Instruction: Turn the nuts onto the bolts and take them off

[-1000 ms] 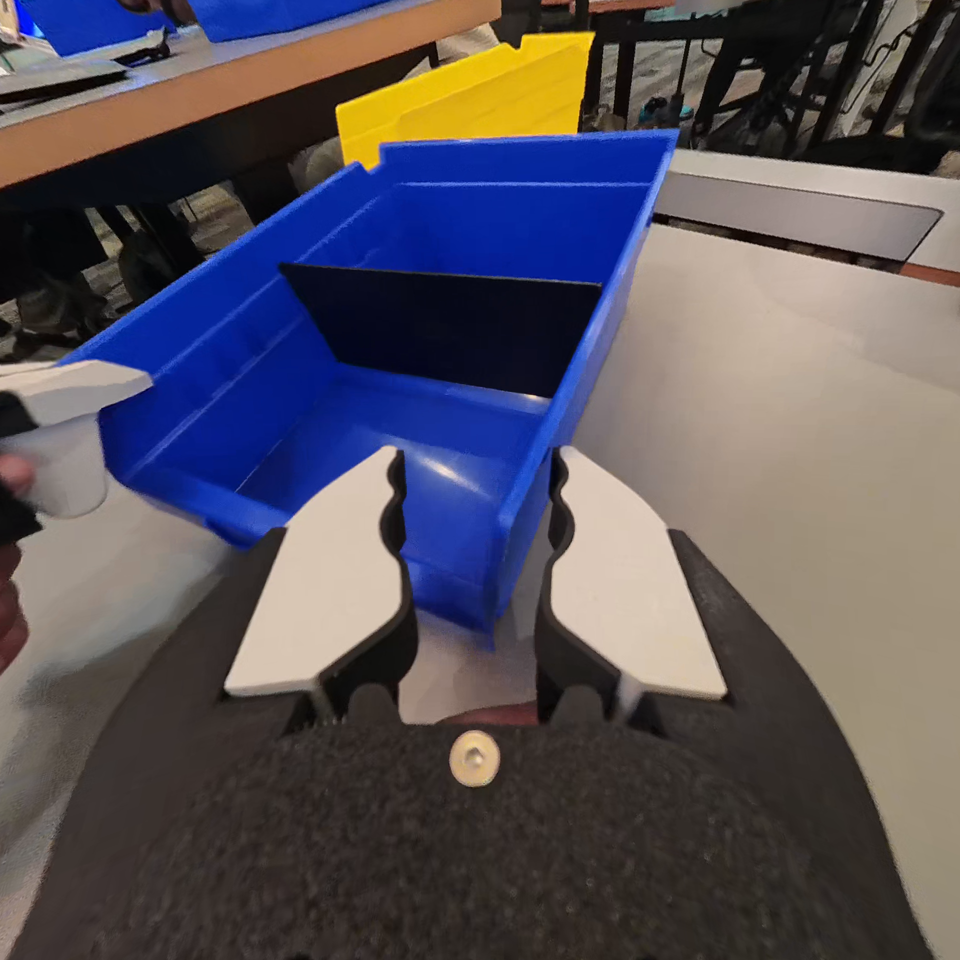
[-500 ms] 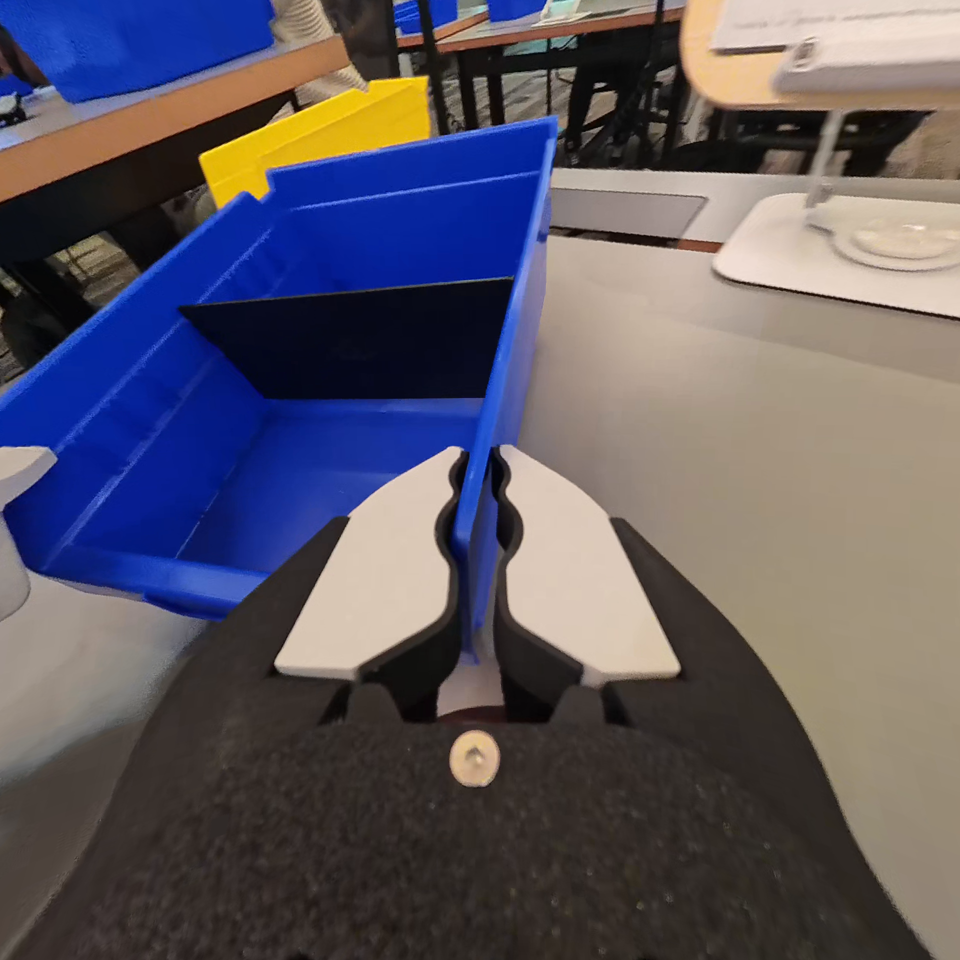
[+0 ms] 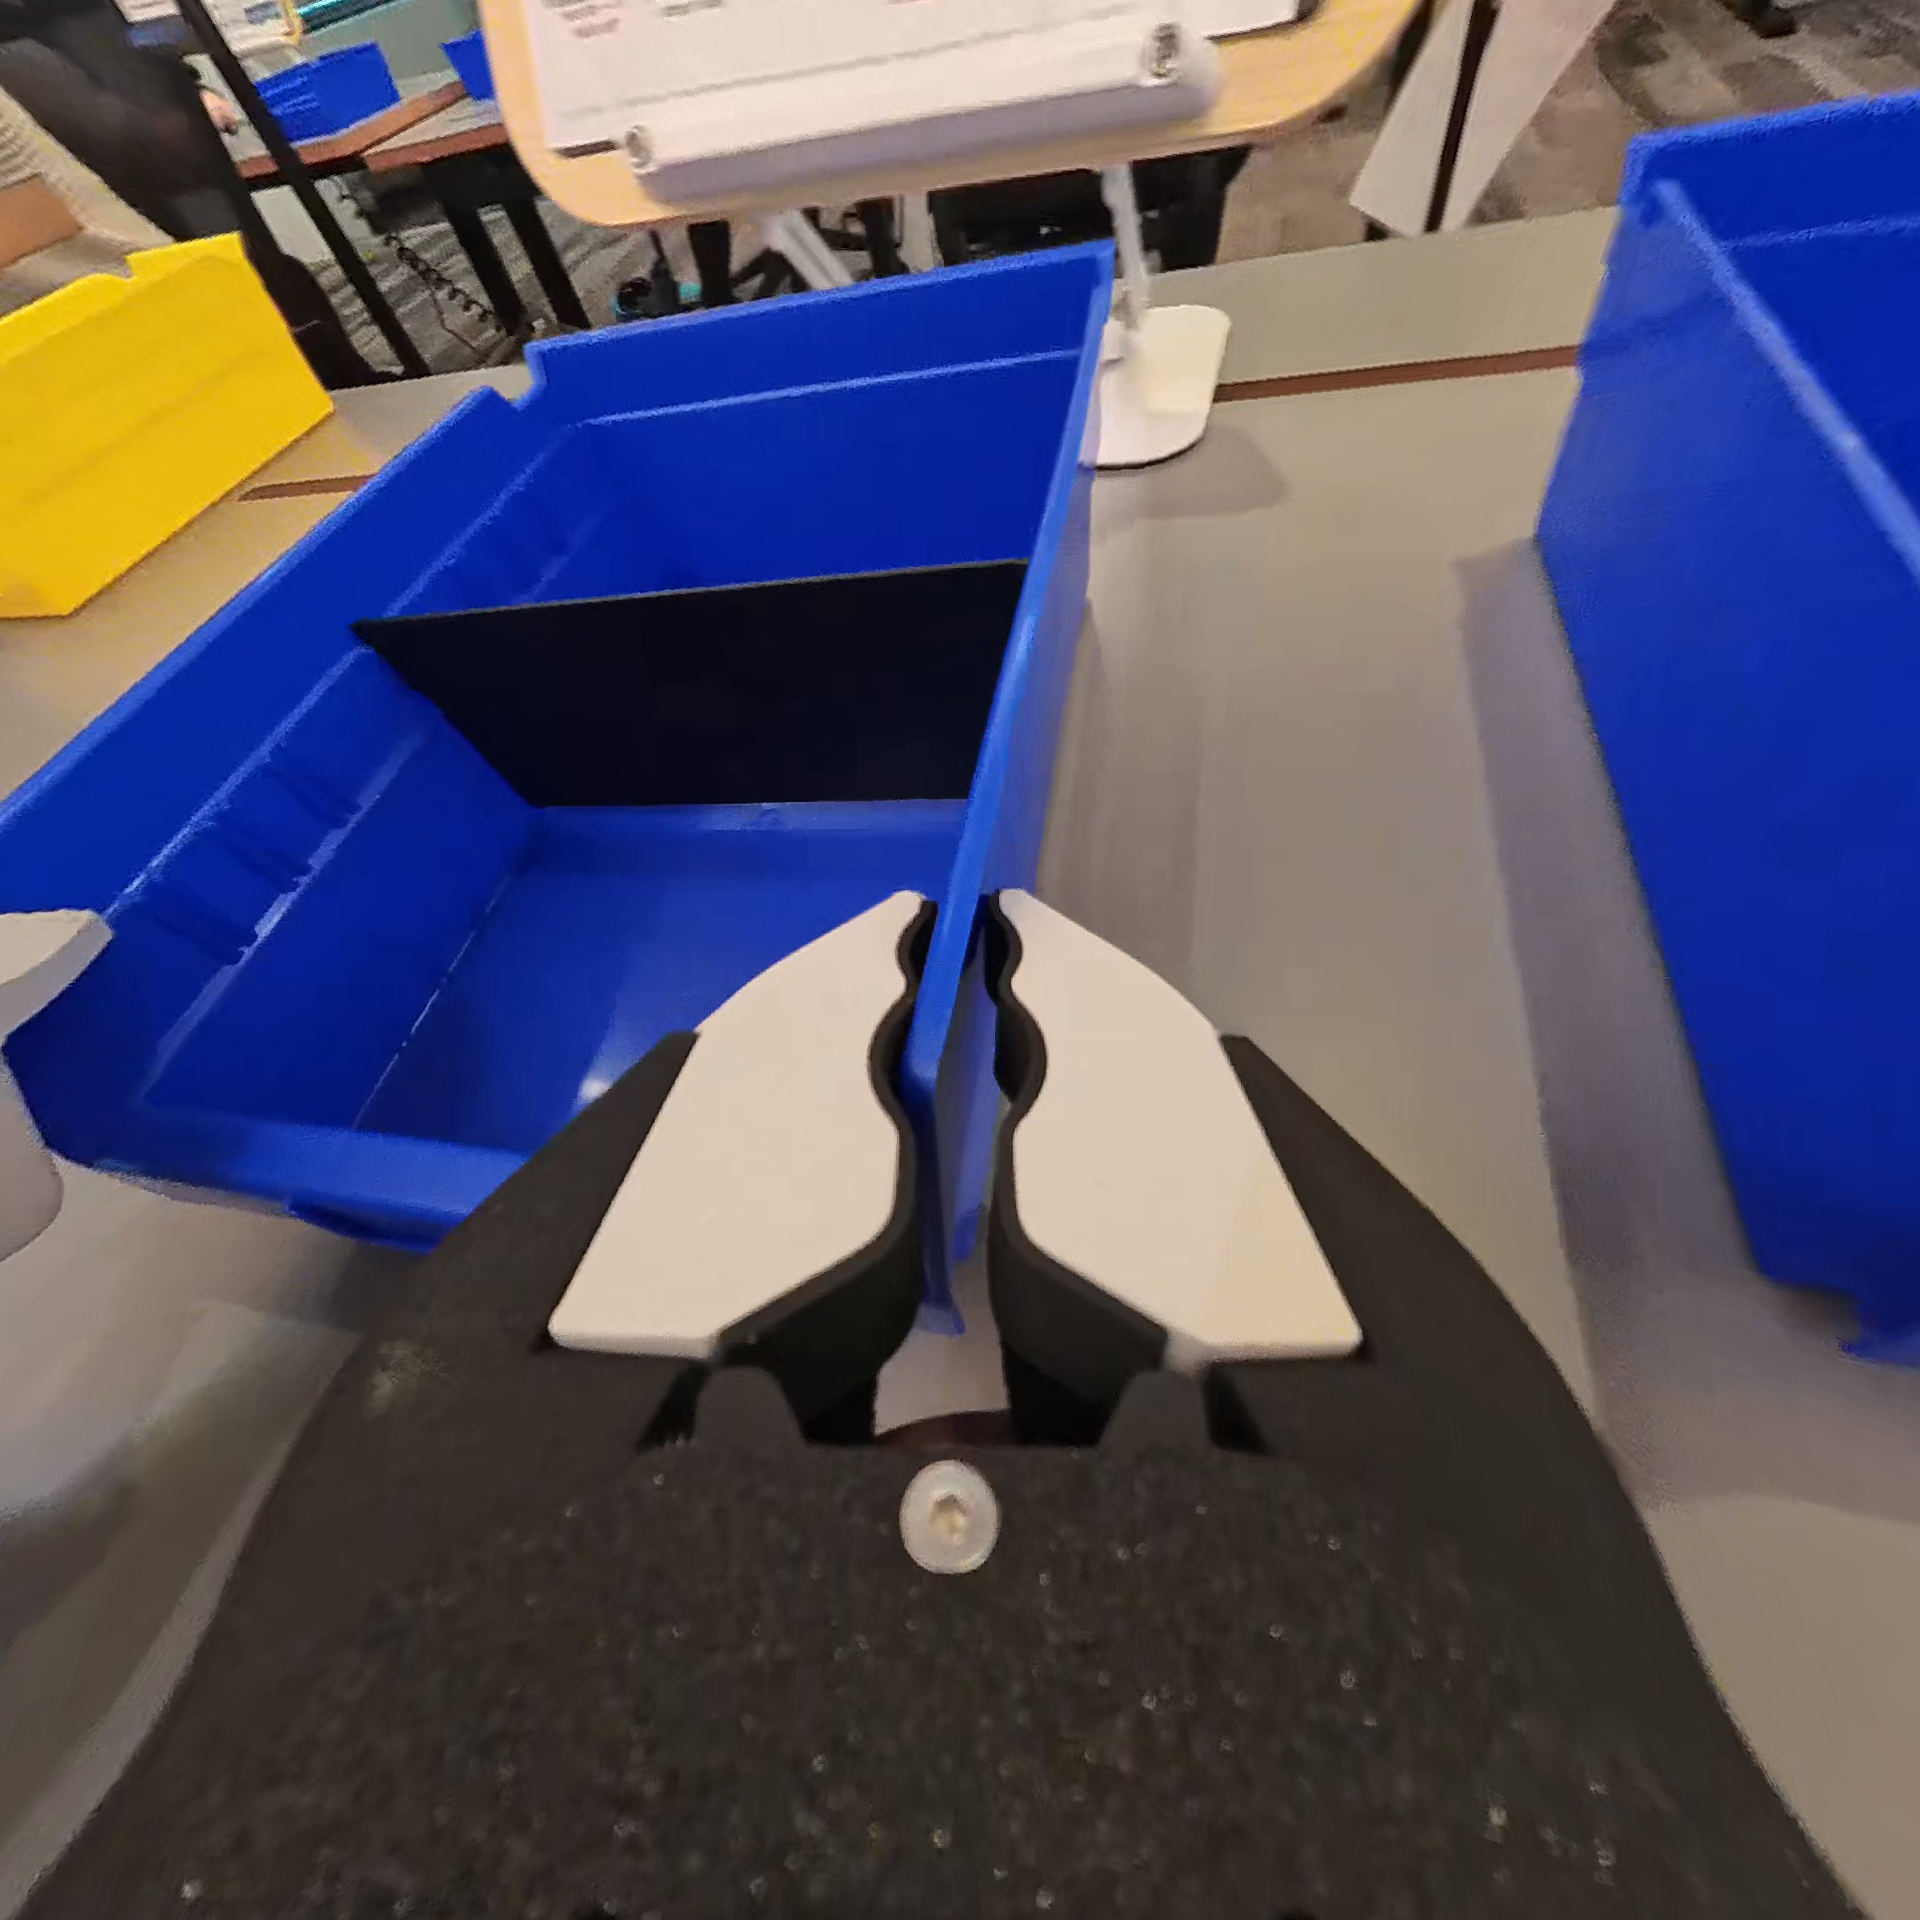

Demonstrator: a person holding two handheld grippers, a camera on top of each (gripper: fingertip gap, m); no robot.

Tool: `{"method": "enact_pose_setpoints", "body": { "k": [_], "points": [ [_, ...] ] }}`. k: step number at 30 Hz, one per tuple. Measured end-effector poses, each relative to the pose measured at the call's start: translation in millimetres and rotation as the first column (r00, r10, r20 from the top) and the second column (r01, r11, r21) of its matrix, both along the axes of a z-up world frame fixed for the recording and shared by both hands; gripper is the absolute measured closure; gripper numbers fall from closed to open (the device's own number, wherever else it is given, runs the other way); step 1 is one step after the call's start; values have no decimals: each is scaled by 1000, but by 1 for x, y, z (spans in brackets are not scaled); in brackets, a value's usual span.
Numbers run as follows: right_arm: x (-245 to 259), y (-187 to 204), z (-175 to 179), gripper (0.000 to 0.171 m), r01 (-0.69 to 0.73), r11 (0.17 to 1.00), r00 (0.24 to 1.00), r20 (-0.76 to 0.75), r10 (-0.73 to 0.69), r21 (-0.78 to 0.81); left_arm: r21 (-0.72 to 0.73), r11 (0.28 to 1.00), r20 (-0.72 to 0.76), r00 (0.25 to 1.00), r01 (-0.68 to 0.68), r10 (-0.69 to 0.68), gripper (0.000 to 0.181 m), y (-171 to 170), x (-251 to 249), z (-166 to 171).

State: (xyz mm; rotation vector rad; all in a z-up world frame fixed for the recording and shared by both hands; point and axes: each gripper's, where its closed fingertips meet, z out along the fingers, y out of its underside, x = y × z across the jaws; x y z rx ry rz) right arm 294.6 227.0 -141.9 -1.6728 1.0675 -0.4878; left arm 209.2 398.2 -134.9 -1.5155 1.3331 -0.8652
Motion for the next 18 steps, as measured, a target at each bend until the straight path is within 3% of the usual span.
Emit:
{"method": "enact_pose_setpoints", "body": {
  "k": [9, 15, 18],
  "points": [
    [7, -17, -4, 161, 23, 999, 1000, 2, -23, 27, -28, 998, 25, 998, 50, -49, 175, -16, 9, -4],
    [-3, -24, 9, 124, -55, 997, 996, 67, 52, 49, 43, 998, 119, 991, 47, -52, 138, -19, 2, 19],
    [-9, -55, 32, 121, -50, 996, 991, 130, 41, 69, 39, 997, 145, 986, 72, -77, 134, -29, -4, 33]
  ]
}}
